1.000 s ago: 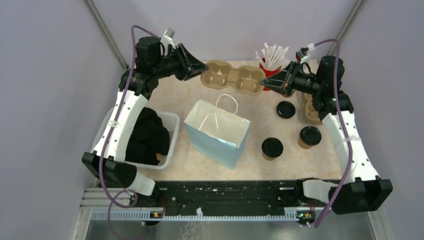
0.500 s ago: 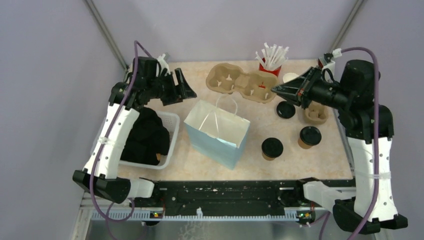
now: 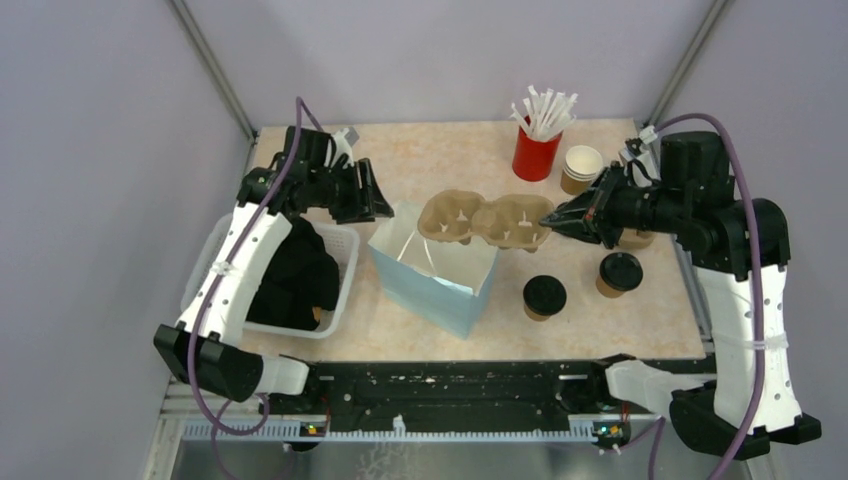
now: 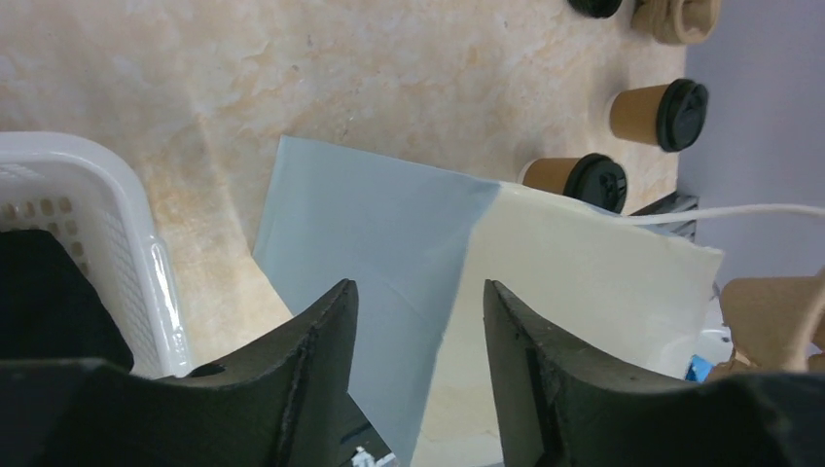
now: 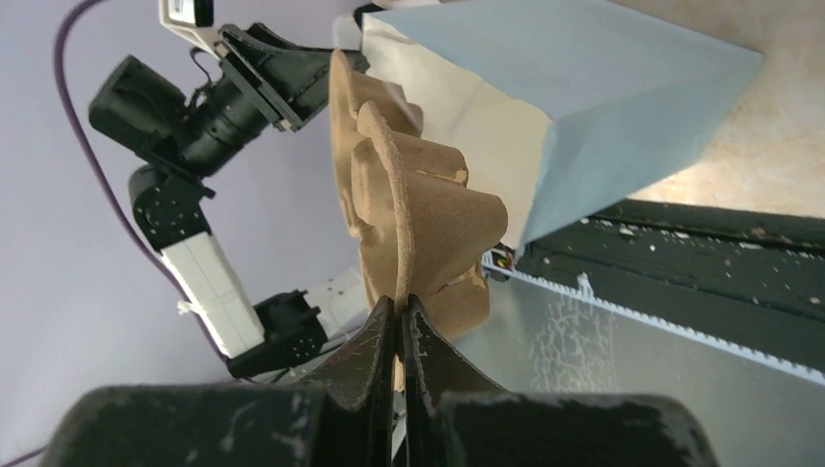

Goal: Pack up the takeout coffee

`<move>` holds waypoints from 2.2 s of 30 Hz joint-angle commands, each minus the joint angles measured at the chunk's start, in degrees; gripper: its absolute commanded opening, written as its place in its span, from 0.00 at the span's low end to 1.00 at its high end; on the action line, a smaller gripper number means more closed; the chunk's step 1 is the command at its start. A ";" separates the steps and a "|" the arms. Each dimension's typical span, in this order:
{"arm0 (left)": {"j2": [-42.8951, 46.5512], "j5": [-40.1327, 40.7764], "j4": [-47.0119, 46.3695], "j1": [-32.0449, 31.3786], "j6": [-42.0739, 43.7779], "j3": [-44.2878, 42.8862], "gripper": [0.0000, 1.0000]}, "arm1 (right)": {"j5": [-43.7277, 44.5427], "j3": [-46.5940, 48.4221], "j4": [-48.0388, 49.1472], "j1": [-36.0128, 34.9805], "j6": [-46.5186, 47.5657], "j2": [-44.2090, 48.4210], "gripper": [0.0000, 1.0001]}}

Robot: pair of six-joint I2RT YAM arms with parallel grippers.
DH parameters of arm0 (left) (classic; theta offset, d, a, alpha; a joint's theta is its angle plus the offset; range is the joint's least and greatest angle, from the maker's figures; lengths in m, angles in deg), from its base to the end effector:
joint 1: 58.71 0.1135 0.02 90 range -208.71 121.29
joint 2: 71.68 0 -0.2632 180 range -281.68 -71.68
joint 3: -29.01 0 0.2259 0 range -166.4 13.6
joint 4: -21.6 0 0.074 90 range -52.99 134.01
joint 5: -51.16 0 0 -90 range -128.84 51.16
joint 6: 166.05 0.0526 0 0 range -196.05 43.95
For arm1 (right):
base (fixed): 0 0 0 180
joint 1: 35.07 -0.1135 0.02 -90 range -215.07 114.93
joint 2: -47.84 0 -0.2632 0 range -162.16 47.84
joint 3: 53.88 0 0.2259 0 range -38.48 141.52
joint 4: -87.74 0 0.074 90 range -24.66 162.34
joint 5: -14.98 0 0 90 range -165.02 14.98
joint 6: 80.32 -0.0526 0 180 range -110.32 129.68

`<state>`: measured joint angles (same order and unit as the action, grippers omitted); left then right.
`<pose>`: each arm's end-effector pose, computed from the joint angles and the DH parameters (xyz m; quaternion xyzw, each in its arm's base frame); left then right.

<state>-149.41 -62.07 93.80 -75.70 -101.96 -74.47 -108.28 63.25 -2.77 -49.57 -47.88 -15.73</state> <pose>0.2348 -0.0934 0.3802 0.0037 0.9127 -0.3069 0.2698 0.1199 0.0608 0.4600 0.1957 0.8444 0.4588 0.1954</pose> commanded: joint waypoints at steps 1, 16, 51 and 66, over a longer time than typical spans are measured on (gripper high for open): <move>1.60 -2.18 -3.54 -0.32 -0.48 3.94 0.54 | 2.14 4.56 -10.77 -0.85 3.55 0.64 0.00; 7.08 0.11 -7.33 -0.67 -8.18 9.99 0.14 | 1.01 -2.25 -10.88 -0.80 5.42 6.17 0.00; 14.82 -9.21 -2.10 -1.38 -11.86 4.70 0.76 | 16.18 -14.25 10.50 -14.53 -11.42 7.88 0.00; 23.54 -29.97 -27.12 -1.63 -33.13 23.61 0.47 | 18.20 -13.77 11.72 -14.48 -13.69 9.19 0.00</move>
<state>-125.70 -88.05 77.43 -76.99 -129.26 -52.83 -90.11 49.13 6.67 -63.56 -60.76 -7.67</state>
